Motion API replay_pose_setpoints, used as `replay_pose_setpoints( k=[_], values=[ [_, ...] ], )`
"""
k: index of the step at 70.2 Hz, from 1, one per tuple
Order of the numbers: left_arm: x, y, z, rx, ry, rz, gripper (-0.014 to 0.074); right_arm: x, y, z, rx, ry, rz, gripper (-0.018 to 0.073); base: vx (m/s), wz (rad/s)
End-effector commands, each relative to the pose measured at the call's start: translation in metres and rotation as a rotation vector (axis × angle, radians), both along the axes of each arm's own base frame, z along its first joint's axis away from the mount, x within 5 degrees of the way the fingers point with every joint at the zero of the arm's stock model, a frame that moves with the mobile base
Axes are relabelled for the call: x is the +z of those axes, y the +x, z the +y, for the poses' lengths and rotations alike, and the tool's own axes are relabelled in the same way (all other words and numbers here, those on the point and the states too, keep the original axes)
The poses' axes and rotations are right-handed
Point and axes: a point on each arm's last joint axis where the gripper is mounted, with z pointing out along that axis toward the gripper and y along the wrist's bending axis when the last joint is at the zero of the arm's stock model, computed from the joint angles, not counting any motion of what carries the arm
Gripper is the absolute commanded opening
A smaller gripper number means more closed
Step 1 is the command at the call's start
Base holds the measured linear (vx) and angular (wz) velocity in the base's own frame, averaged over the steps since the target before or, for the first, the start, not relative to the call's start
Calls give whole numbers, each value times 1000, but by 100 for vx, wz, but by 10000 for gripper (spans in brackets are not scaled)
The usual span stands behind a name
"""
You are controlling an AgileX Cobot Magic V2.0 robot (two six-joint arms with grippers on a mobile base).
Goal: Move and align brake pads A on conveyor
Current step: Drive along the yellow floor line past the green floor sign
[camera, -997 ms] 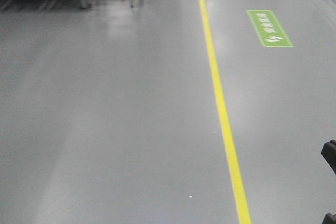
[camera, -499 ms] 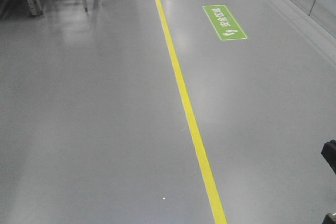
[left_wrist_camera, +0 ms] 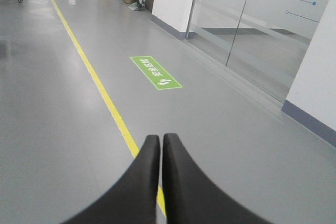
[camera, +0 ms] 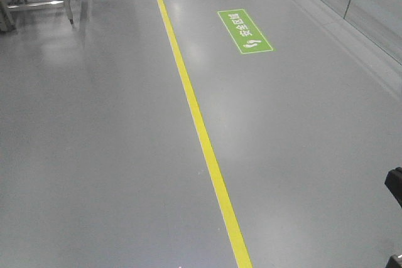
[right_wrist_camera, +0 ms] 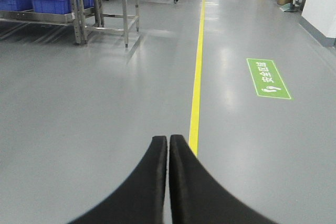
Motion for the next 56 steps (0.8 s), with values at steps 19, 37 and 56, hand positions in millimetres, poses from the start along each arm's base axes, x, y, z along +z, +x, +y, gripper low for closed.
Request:
replay_pose_setpoints(
  k=[19, 37, 56],
  values=[
    [14, 1, -3, -29, -14, -78, -6, 15, 2, 0, -9, 20, -92, -6, 41, 0],
    [14, 1, -3, -29, -14, -78, -6, 15, 2, 0, -9, 20, -92, -6, 48, 7],
    [14, 1, -3, -29, -14, -78, -6, 15, 2, 0, -9, 20, -92, -6, 47, 7]
  ],
)
